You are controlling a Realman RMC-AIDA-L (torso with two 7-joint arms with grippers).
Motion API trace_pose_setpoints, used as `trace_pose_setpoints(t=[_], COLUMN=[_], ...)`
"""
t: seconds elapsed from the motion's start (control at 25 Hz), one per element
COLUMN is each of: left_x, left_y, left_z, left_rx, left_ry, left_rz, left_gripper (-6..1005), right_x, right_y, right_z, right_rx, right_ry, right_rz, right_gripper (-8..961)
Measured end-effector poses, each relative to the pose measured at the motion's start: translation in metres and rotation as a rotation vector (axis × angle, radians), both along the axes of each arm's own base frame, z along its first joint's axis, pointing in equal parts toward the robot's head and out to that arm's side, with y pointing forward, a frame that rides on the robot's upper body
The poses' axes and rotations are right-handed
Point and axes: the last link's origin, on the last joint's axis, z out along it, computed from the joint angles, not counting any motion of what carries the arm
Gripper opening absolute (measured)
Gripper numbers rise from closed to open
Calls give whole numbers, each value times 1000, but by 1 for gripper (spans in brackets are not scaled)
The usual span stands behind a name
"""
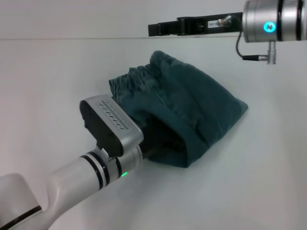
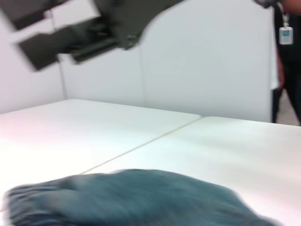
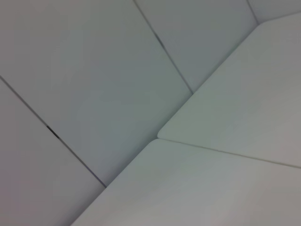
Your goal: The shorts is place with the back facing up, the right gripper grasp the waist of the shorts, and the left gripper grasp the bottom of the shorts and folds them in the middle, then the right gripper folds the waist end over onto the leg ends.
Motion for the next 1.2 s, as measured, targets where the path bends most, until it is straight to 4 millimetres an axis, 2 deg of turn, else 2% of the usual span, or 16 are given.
trace_pose_setpoints(t=[0.08, 0.32, 0.48, 0.52, 0.72, 0.8, 0.92, 1.04, 1.2], left_x=[-5, -27, -48, -56, -88, -96, -96, -92, -80], left_y=[2, -4, -17, -22, -46, -59, -66, -58, -39], left_z=[5, 27, 44, 48, 76, 94, 108, 116, 114], left_rx=[24, 109, 166, 172, 256, 318, 355, 287, 42], left_ry=[-14, -115, -213, -240, -340, -399, -456, -519, -492], left_rz=[27, 87, 121, 139, 167, 143, 106, 93, 37], left_gripper=[13, 13, 13, 13, 10, 9, 8, 56, 153], right_x=[7, 35, 62, 62, 86, 93, 105, 118, 133], right_y=[-3, -14, -24, -24, -41, -56, -85, -112, -132], right_z=[5, 24, 41, 41, 56, 60, 61, 59, 53], right_rx=[5, 48, 93, 93, 151, 190, 247, 279, 319], right_ry=[17, 89, 148, 148, 192, 204, 195, 153, 110], right_rz=[-10, -52, -109, -109, -82, 6, 184, 311, 353], right_gripper=[259, 478, 688, 687, 685, 684, 686, 689, 694])
